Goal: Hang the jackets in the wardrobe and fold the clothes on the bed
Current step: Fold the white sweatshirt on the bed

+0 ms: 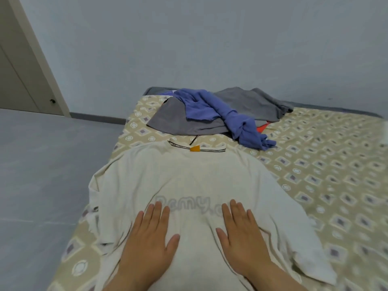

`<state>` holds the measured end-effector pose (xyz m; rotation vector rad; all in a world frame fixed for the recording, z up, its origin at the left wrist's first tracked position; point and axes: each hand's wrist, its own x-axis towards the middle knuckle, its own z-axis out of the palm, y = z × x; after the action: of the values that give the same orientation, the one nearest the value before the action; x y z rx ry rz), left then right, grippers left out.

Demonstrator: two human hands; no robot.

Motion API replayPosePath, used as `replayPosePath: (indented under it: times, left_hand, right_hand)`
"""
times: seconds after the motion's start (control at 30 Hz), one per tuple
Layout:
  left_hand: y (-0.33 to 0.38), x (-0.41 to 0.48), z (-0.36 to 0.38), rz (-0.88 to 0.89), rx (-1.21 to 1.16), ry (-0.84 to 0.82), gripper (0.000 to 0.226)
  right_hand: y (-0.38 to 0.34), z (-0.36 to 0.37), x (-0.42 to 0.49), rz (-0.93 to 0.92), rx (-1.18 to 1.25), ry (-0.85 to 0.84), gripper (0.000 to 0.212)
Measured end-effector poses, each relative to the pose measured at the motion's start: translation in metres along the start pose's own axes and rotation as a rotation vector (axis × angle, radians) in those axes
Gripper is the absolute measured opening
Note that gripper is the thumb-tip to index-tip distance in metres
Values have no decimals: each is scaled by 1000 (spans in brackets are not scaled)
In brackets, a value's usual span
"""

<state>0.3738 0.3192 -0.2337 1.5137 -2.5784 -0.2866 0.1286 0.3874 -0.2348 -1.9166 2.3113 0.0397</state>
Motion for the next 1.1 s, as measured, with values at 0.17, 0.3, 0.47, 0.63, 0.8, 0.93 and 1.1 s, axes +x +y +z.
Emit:
replayPosePath:
  times: [0.17, 0.3, 0.47, 0.63, 0.8, 0.93, 1.1]
  left_hand:
    - [5, -67, 0, -54, 6, -176, 87]
    - [7, -118, -5, -77, 24, -277, 99]
    - [4, -179, -27, -67, 42, -273, 130]
    - [2, -230, -48, -196, -68, -466, 97]
    - [20, -256, -87, -178, -490, -617, 84]
    - [39, -268, -97, -88, -366, -751, 102]
    - [51, -284, -101, -5, -165, -791, 105]
  right_hand:
    - [-5, -3, -68, -12, 12, -123, 76]
    - [-2, -4, -117, -34, 34, -189, 75]
    - [4, -23, -175, -24, 189, -311, 84]
    - [15, -63, -230, 239, 869, -405, 37]
    - [9, -103, -291, 178, 1104, -352, 24]
    - [-8, -131, -324, 53, 1017, -359, 52]
    - [5, -139, -354, 120, 997, -317, 53]
